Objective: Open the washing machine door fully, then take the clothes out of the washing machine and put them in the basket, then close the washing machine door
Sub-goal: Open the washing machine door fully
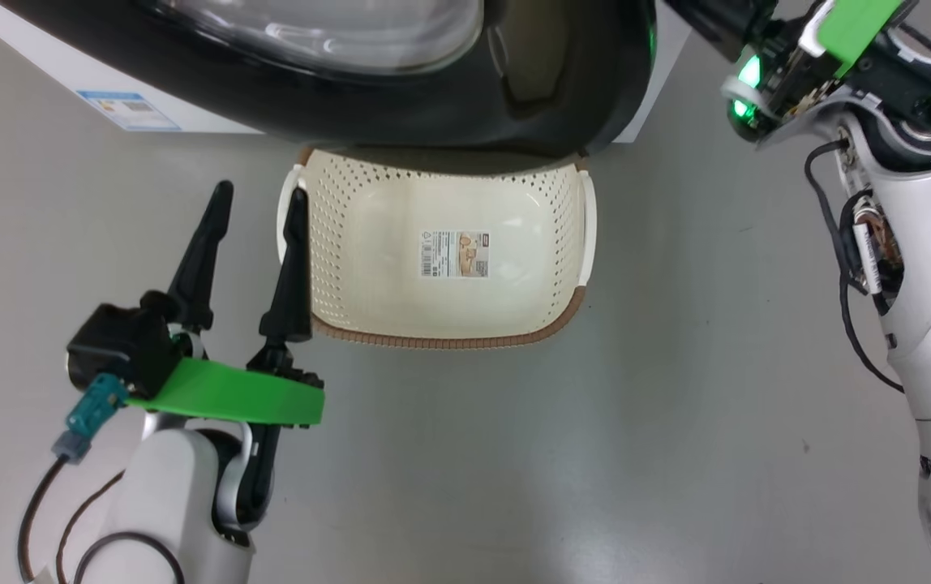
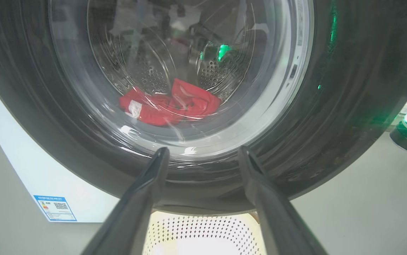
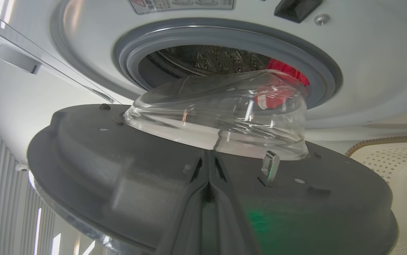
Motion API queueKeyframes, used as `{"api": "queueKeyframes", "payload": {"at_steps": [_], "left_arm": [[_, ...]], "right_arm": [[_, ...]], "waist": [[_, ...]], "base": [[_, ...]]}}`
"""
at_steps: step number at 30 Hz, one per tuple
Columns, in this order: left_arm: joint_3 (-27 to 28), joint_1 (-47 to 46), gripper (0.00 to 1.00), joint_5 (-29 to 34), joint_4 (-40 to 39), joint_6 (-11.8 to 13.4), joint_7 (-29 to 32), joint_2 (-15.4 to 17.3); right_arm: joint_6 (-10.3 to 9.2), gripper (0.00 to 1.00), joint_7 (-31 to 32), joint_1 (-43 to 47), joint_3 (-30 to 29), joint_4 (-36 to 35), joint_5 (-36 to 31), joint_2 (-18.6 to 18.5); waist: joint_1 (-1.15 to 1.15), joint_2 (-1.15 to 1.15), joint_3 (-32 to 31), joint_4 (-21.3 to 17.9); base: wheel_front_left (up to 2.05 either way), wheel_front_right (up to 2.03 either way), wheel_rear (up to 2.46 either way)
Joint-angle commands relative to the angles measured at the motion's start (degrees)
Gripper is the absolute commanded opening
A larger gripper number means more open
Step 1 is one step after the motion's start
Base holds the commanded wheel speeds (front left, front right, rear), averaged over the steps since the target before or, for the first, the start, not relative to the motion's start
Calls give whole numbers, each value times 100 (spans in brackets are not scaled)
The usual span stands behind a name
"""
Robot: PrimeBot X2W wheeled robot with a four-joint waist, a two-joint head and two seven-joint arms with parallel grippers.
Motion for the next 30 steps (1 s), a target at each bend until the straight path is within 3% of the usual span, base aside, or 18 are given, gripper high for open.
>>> {"api": "queueKeyframes", "payload": {"at_steps": [1, 19, 20, 21, 22, 30], "left_arm": [[204, 140, 100, -18, -96, -42, -45, 145], [301, 320, 100, -83, -23, -44, -45, 145], [307, 326, 100, -87, -29, -43, -45, 145], [312, 332, 100, -91, -39, -40, -45, 145], [317, 337, 100, -96, -51, -37, -45, 145], [396, 326, 100, -58, -97, -38, -45, 145]], "right_arm": [[21, 0, 88, 117, 116, -102, -67, 160], [21, 0, -31, 405, 190, 79, -258, 252], [21, 16, -154, 411, 174, 53, -325, 247], [21, 48, -288, 427, 146, 33, -375, 251], [21, 100, -402, 445, 134, 4, -428, 256], [21, 100, -1677, 816, 265, -658, -1293, 43]], "waist": [[0, 0, -72, 3], [0, 0, -408, 4], [0, 0, -404, -4], [0, 0, -398, -14], [0, 0, -392, -28], [0, 0, -347, -223]], "base": [[0, 0, 0], [0, 0, 0], [0, 0, 0], [0, 0, 0], [0, 0, 0], [0, 0, 0]]}}
